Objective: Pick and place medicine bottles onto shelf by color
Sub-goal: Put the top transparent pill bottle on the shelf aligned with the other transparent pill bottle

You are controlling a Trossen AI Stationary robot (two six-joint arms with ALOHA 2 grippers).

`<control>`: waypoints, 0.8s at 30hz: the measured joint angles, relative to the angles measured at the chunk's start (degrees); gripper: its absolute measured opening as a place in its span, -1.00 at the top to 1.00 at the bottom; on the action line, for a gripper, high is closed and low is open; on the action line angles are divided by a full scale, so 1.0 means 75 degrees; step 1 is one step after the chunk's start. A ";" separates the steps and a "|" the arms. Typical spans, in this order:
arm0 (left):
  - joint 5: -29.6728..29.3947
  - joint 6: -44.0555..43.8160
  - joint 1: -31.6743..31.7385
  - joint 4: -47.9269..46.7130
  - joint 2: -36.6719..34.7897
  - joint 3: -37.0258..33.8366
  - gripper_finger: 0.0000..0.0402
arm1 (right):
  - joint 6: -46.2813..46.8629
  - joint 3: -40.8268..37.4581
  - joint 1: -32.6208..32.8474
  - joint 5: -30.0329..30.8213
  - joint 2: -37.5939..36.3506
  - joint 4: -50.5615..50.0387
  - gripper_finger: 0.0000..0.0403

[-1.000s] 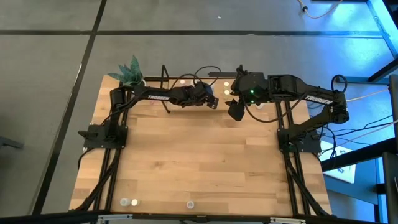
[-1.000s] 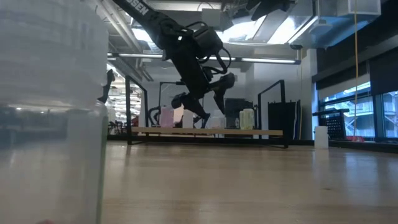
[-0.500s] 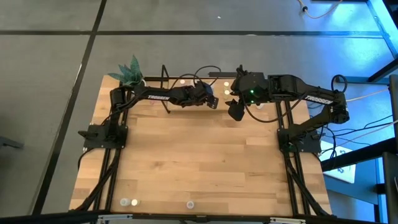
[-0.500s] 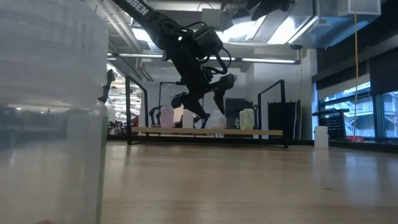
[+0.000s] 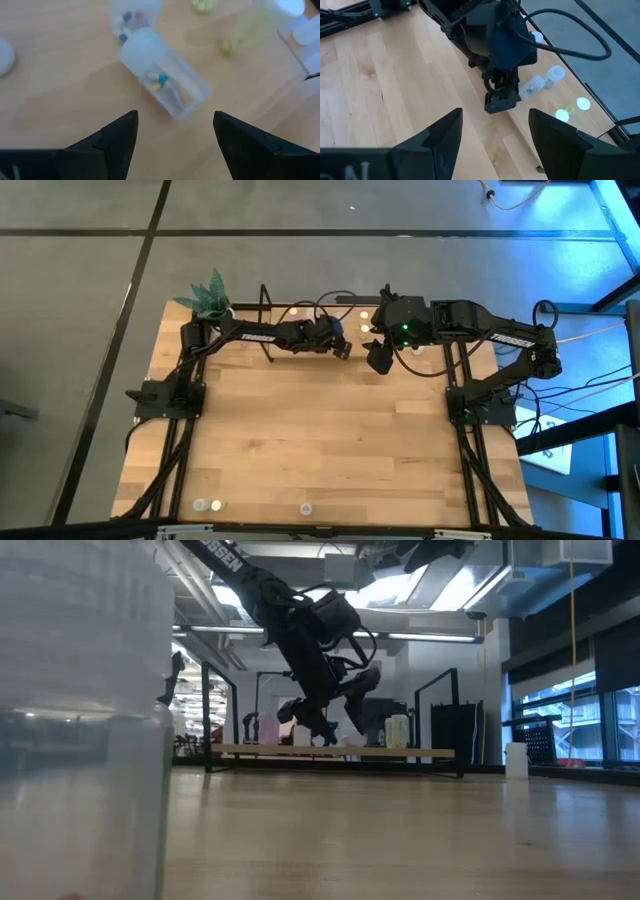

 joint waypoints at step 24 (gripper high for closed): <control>-0.0237 -0.0860 -0.0026 0.0075 -0.0019 0.0143 -0.26 | 0.0014 0.0000 0.0002 0.0000 0.0000 0.0000 -0.14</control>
